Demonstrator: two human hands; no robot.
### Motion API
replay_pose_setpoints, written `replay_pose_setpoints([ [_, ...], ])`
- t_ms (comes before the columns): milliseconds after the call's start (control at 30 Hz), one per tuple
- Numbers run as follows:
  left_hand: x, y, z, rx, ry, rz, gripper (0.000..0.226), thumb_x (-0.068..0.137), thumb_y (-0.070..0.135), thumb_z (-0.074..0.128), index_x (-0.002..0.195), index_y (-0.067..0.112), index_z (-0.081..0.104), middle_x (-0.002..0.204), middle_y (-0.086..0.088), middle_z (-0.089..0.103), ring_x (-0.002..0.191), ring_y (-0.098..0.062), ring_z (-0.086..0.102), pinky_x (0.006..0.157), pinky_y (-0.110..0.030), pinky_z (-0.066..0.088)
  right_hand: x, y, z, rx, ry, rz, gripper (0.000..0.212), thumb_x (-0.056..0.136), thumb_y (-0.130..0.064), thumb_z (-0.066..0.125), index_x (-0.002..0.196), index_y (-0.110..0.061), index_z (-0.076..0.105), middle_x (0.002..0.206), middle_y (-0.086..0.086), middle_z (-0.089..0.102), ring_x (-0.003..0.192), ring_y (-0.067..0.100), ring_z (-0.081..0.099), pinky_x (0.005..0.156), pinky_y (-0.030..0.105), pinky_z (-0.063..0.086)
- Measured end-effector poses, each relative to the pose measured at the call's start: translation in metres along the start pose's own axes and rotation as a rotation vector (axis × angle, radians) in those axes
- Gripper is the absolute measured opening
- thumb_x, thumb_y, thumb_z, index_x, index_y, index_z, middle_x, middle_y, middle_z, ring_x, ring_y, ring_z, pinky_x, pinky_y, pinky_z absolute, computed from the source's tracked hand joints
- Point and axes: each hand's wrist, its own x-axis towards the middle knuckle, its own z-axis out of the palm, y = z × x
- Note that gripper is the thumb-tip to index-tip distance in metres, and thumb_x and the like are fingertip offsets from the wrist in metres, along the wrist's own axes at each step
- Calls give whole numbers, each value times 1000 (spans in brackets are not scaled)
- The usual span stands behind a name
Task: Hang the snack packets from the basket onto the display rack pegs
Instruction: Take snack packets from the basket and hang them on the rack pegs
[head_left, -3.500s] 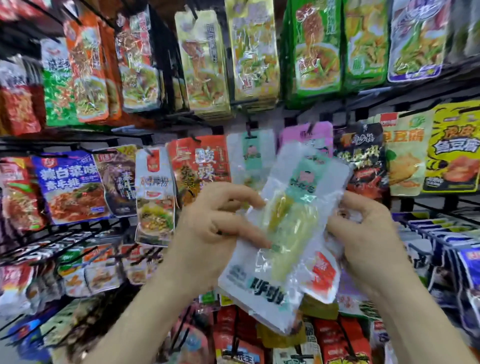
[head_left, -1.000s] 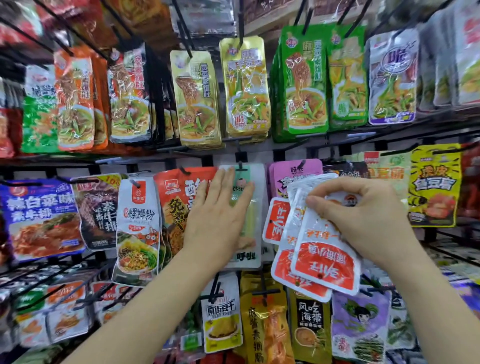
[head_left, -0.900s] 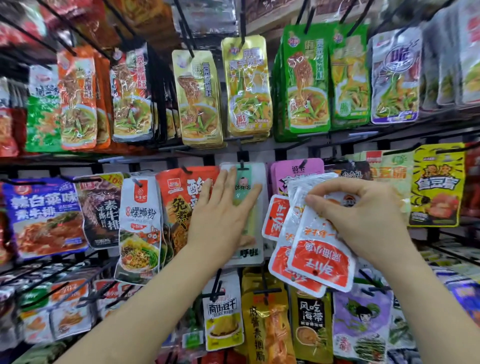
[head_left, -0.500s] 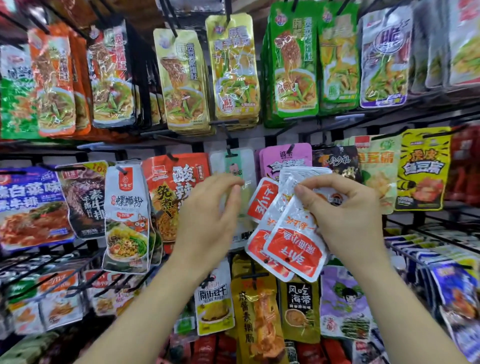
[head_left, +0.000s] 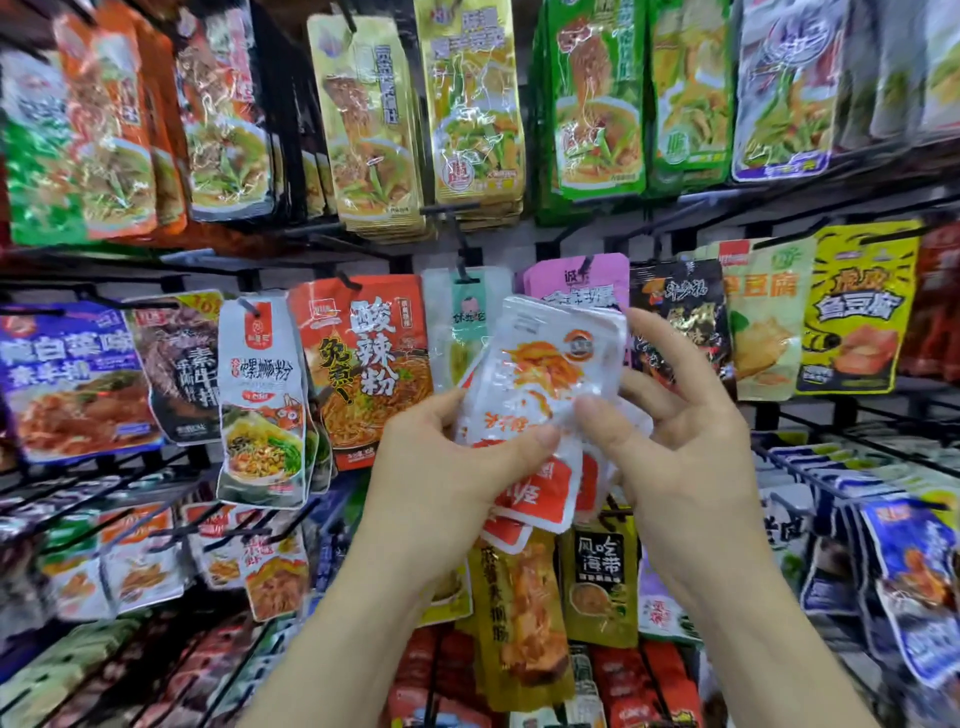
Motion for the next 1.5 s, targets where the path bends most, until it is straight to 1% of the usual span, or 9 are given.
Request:
replay_pose_setpoints([
  [167,-8,3,9,-174,89,2,24,67,13,77,90,10,73,80,-6,76,67,-20,73,50,-25,54,-8,4,-6,51,93,14,69,68,-16,74,129,-39,51,107,-4,73,75,10,66,53,19,52],
  [300,-13,-6,15,-311,143,-14,29,56,19,77,85,15,74,85,-8,76,68,-21,72,50,-29,54,-11,9,-16,201,197,27,79,62,-6,75,130,-38,50,113,1,70,101,22,69,71,28,58],
  [433,-19,-15,12,-389,234,-44,33,52,21,75,85,17,76,86,-7,76,64,-20,70,46,-32,54,-15,17,-21,228,231,102,63,62,-7,75,118,-34,63,110,4,72,96,23,71,74,34,59],
  [667,-43,-15,-14,-363,262,-54,41,46,-3,81,83,14,78,87,-12,75,65,-23,71,50,-33,56,-30,20,-7,322,36,251,26,58,-13,74,82,-20,79,86,6,77,79,23,74,63,28,59],
  [833,-80,-17,-53,-453,267,-121,71,34,33,97,96,7,75,91,-18,74,68,-30,72,52,-43,57,-45,27,23,230,-236,246,45,42,-41,92,81,-23,78,89,1,76,86,21,73,68,24,56],
  [1067,-133,-22,-145,-399,405,-219,82,23,27,95,96,-2,72,88,-27,71,66,-35,70,56,-45,58,-96,24,109,-43,-452,260,18,74,-21,82,76,-25,65,89,-13,73,82,3,69,71,19,54],
  [1233,-170,-25,-241,-228,516,-234,47,40,27,84,85,16,76,80,-19,73,62,-32,70,56,-44,56,-153,37,199,-23,-201,301,18,87,-12,70,86,-29,66,68,-21,67,56,-4,61,49,8,45],
  [1367,-190,-33,-303,-221,551,-281,60,34,36,83,88,11,75,82,-20,74,65,-35,70,64,-47,56,-193,52,252,-460,-214,-148,45,92,-23,57,119,-58,58,123,-36,58,114,-11,57,90,6,43],
  [1500,-201,-39,-336,-386,488,-355,62,37,-1,82,98,3,70,79,-19,73,56,-29,69,49,-39,56,-226,76,281,-773,-310,-310,49,89,-12,43,131,-33,56,147,-7,47,128,17,50,96,23,40],
])
